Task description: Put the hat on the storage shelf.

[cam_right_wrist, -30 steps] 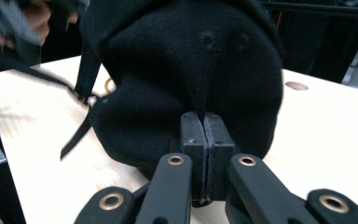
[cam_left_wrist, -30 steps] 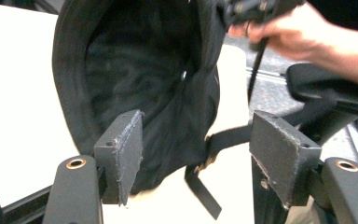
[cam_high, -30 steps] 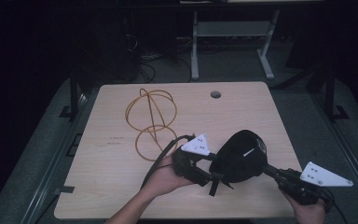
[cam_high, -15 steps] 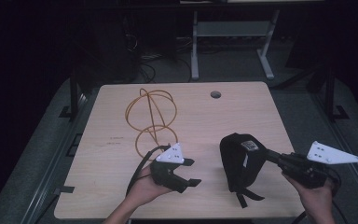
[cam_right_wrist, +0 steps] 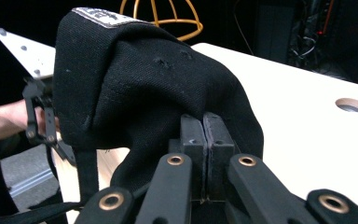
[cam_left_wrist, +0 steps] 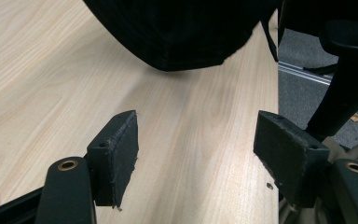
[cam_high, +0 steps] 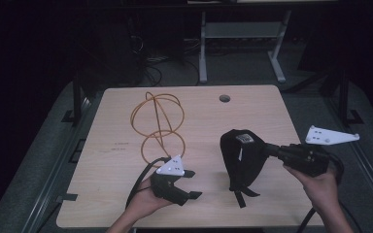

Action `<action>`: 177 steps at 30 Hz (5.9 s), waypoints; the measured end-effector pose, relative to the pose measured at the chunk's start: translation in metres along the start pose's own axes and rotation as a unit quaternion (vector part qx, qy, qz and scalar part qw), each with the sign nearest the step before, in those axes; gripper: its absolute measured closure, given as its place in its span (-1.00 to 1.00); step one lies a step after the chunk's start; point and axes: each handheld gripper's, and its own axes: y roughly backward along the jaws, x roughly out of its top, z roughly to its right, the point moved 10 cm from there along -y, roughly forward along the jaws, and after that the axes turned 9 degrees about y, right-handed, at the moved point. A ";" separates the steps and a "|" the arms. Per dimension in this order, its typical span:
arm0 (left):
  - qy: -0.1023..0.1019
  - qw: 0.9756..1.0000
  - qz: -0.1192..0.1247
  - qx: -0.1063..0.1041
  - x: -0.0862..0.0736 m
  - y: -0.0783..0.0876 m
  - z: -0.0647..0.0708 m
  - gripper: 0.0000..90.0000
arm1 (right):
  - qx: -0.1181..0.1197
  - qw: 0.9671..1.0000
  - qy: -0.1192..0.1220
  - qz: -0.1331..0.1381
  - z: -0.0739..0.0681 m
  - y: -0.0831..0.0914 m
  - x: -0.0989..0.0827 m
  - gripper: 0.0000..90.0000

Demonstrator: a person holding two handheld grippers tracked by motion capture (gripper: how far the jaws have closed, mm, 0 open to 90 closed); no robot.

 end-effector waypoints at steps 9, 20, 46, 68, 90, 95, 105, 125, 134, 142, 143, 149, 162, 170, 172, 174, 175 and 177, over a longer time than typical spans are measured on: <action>-0.003 1.000 0.001 -0.003 -0.006 -0.003 0.000 -0.33 | 0.024 0.999 -0.015 0.023 0.006 -0.010 0.033 0.98; -0.006 1.000 -0.006 -0.002 -0.011 -0.005 -0.002 -0.34 | 0.040 0.998 -0.015 0.053 0.006 -0.025 0.070 0.98; -0.017 1.000 -0.022 -0.002 -0.017 -0.010 0.001 -0.35 | 0.043 0.998 0.003 0.034 0.011 -0.093 0.172 0.98; -0.012 1.000 -0.014 -0.008 -0.017 -0.013 -0.001 -0.35 | 0.059 0.996 0.045 -0.044 -0.021 -0.185 0.220 0.96; -0.029 0.999 -0.025 -0.019 -0.017 -0.019 0.004 -0.35 | 0.111 0.981 0.086 -0.132 -0.069 -0.269 0.196 0.87; -0.025 0.999 -0.018 -0.021 -0.016 -0.018 0.003 -0.35 | 0.117 0.981 0.082 -0.129 -0.072 -0.277 0.190 0.50; -0.026 0.999 -0.024 -0.025 -0.018 -0.020 0.007 -0.35 | 0.121 0.985 0.060 -0.109 -0.061 -0.261 0.180 0.13; -0.024 1.000 -0.011 -0.001 -0.018 -0.012 -0.005 -0.45 | 0.089 0.993 0.038 -0.070 -0.017 -0.202 0.157 -0.21; -0.011 1.000 -0.002 0.006 -0.017 -0.014 -0.006 -0.49 | 0.061 0.995 0.020 -0.075 0.005 -0.176 0.138 -0.30; -0.007 1.000 0.001 0.009 -0.017 -0.013 -0.008 -0.50 | 0.049 0.996 0.012 -0.078 0.015 -0.162 0.124 -0.35; -0.008 1.000 0.001 0.010 -0.017 -0.012 -0.008 -0.50 | 0.048 0.996 0.010 -0.078 0.016 -0.160 0.122 -0.35; -0.012 1.000 0.000 0.012 -0.017 -0.011 -0.010 -0.50 | 0.042 0.996 0.006 -0.081 0.022 -0.152 0.114 -0.37; -0.009 1.000 0.003 0.014 -0.017 -0.010 -0.011 -0.50 | 0.034 0.995 0.001 -0.090 0.026 -0.138 0.099 -0.40; -0.010 1.000 0.001 0.015 -0.017 -0.009 -0.012 -0.50 | 0.028 0.996 -0.003 -0.090 0.032 -0.129 0.090 -0.40; -0.008 1.000 0.003 0.016 -0.017 -0.009 -0.012 -0.50 | 0.026 0.996 -0.004 -0.090 0.033 -0.127 0.088 -0.41; -0.008 1.000 0.003 0.016 -0.017 -0.009 -0.012 -0.50 | 0.026 0.995 -0.006 -0.092 0.033 -0.125 0.088 -0.41; -0.008 1.000 0.002 0.016 -0.017 -0.009 -0.012 -0.50 | 0.025 0.996 -0.006 -0.090 0.034 -0.122 0.087 -0.41; -0.008 1.000 0.002 0.016 -0.018 -0.009 -0.012 -0.50 | 0.024 0.996 -0.007 -0.090 0.034 -0.120 0.086 -0.41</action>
